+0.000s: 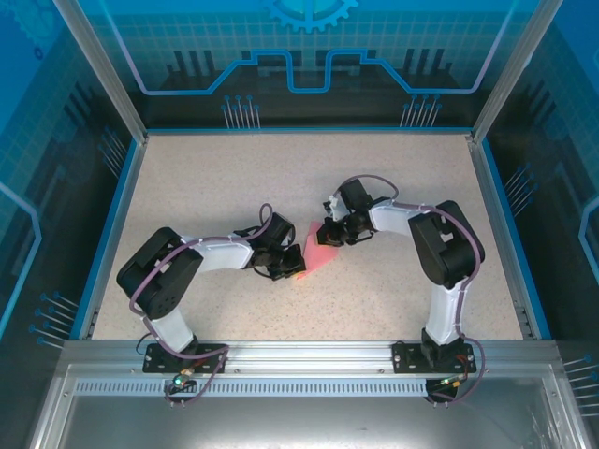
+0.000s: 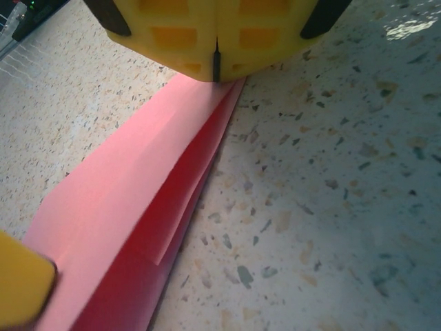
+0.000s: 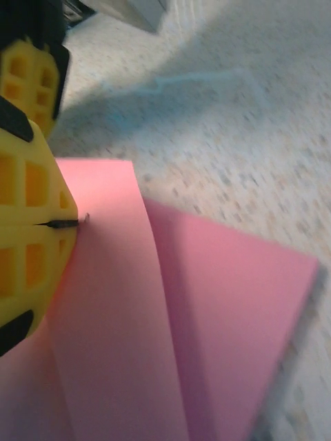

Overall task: Fold a paper plane with a square sheet of paper (pick it up from the middle)
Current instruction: Fourth fold the wing at the center of the table.

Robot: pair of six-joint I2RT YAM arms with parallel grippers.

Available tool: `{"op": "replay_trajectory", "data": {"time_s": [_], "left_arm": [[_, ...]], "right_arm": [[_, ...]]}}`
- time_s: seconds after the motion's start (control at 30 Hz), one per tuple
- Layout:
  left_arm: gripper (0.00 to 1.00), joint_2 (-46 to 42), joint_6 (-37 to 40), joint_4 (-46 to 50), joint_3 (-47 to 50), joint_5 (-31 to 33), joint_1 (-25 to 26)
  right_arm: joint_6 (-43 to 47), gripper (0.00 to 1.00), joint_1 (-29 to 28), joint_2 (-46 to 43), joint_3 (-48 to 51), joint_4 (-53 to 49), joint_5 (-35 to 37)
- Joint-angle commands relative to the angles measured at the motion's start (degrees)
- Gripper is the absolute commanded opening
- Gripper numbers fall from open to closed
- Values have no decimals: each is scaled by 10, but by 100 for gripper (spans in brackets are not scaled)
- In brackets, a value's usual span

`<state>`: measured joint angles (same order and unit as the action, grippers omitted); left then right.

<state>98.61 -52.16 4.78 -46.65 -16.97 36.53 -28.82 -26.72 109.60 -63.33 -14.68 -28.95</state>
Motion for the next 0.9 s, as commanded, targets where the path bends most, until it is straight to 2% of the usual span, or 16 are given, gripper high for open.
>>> {"op": "replay_trajectory", "data": {"time_s": [0.0, 0.17, 0.63, 0.73, 0.87], "left_arm": [[0, 16, 9, 54, 22, 18, 1], [0, 18, 12, 55, 20, 19, 2], [0, 20, 9, 58, 18, 22, 3], [0, 20, 8, 63, 19, 25, 4], [0, 21, 9, 80, 21, 29, 5]], "right_arm": [[15, 0, -31, -33, 24, 8, -19], [0, 0, -52, -29, 48, 24, -18], [13, 0, -78, 10, 40, 7, -9], [15, 0, -74, 26, 34, -7, 23], [13, 0, -37, 42, 29, 2, 42]]}}
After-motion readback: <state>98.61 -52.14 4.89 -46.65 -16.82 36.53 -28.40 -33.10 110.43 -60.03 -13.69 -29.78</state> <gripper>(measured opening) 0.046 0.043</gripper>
